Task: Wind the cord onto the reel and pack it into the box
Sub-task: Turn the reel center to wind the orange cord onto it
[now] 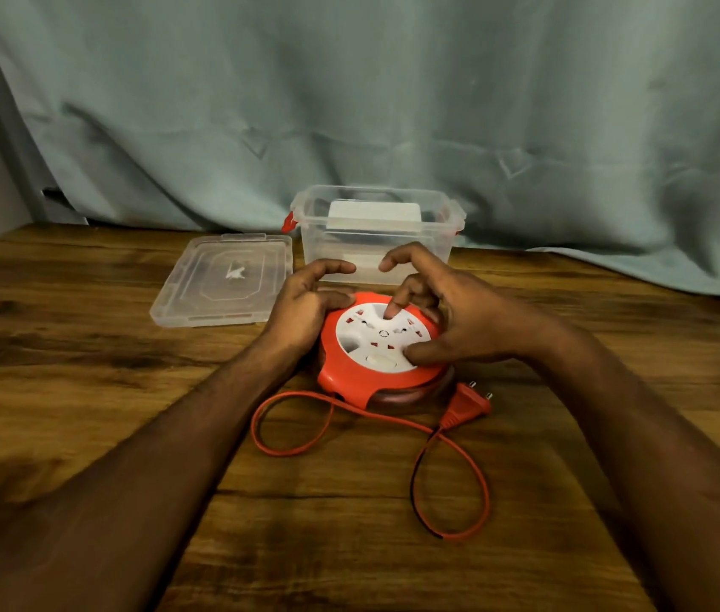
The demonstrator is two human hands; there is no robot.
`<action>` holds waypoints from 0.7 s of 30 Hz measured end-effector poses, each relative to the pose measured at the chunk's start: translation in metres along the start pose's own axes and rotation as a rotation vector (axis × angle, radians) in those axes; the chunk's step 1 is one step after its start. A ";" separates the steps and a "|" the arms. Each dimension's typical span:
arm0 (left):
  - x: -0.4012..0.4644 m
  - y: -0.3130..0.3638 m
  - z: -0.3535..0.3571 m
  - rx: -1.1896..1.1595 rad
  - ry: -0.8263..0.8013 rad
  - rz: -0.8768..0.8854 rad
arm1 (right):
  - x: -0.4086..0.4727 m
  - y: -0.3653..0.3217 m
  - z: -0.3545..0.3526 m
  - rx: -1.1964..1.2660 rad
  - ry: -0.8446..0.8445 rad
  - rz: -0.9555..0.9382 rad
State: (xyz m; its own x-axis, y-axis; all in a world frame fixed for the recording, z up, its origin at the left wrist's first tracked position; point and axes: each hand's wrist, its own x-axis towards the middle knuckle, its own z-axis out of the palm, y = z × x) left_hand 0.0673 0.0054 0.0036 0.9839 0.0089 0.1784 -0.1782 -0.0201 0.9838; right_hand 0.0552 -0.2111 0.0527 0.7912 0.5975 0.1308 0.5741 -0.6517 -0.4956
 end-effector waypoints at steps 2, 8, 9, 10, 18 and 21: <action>-0.001 0.001 0.001 -0.013 0.006 0.003 | 0.000 -0.005 0.000 -0.025 0.013 -0.006; -0.001 0.003 0.003 -0.039 0.024 -0.009 | -0.003 -0.017 0.006 -0.192 0.108 0.091; -0.001 0.003 0.003 -0.043 0.032 -0.011 | -0.001 -0.019 0.009 -0.222 0.124 0.114; -0.001 0.002 0.002 -0.045 0.040 -0.012 | 0.001 -0.021 0.013 -0.246 0.140 0.130; 0.000 0.003 0.002 -0.071 0.060 -0.008 | 0.009 -0.033 0.026 -0.300 0.240 0.259; -0.002 0.003 0.003 -0.062 0.049 -0.006 | 0.013 -0.035 0.035 -0.306 0.300 0.294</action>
State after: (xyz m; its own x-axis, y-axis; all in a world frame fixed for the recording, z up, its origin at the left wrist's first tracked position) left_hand 0.0646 0.0024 0.0065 0.9835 0.0577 0.1717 -0.1743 0.0424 0.9838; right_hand 0.0384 -0.1640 0.0418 0.9282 0.2377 0.2864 0.3186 -0.9053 -0.2810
